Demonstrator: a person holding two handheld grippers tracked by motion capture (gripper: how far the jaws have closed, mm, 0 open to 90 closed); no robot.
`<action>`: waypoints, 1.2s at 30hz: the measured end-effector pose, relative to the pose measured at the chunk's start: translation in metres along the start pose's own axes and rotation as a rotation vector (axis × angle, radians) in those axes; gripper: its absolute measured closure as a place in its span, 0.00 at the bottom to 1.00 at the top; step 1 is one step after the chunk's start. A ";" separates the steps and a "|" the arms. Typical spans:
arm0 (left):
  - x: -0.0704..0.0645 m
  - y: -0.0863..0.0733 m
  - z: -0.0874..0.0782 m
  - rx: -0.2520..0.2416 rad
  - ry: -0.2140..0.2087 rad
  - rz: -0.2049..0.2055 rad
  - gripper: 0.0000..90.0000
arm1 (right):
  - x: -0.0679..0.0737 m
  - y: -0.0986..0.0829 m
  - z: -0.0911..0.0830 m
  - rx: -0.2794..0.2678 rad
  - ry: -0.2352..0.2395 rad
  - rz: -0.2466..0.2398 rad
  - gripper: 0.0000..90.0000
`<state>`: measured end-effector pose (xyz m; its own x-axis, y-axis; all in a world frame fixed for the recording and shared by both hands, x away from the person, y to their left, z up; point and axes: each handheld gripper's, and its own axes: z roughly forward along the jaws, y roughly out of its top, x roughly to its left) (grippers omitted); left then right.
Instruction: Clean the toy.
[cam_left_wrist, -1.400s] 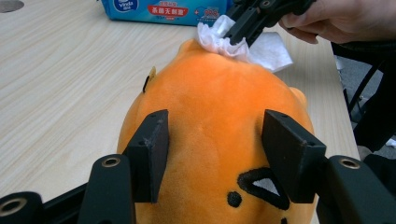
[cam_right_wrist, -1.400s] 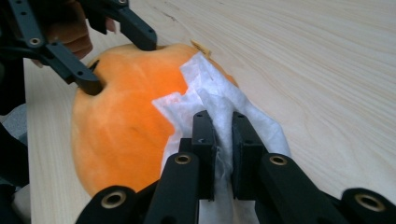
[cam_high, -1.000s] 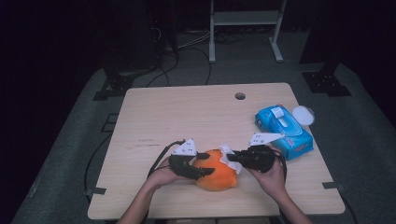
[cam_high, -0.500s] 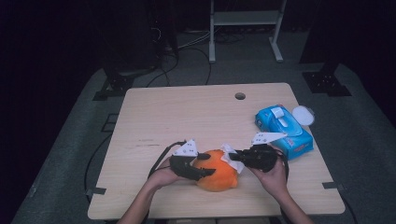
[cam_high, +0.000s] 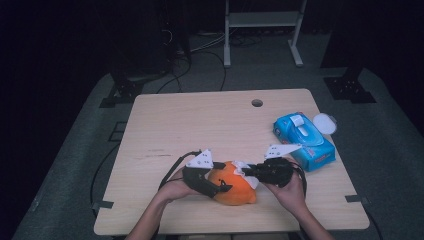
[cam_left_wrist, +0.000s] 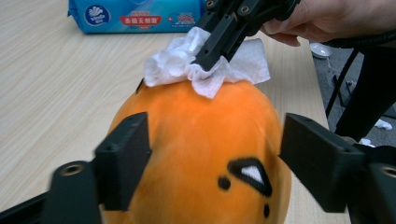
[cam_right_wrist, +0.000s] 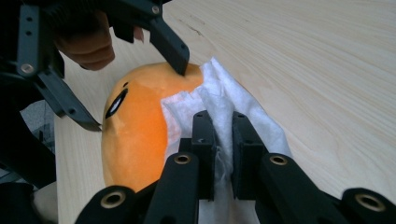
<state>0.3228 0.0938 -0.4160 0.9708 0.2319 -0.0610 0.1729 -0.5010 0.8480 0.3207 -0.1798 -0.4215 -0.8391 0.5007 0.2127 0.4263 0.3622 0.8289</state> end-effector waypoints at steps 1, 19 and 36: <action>0.001 0.000 -0.001 -0.002 0.004 -0.014 0.22 | -0.001 -0.001 -0.001 -0.001 0.001 0.002 0.90; 0.011 -0.012 0.006 -0.002 0.018 -0.110 0.35 | -0.003 -0.003 -0.009 -0.006 -0.008 -0.006 0.90; 0.003 0.002 0.009 -0.024 0.125 -0.061 0.12 | 0.011 0.005 -0.003 -0.034 0.022 -0.057 0.90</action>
<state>0.3273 0.0864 -0.4195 0.9301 0.3643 -0.0478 0.2256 -0.4634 0.8569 0.3127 -0.1749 -0.4140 -0.8691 0.4624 0.1757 0.3660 0.3622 0.8572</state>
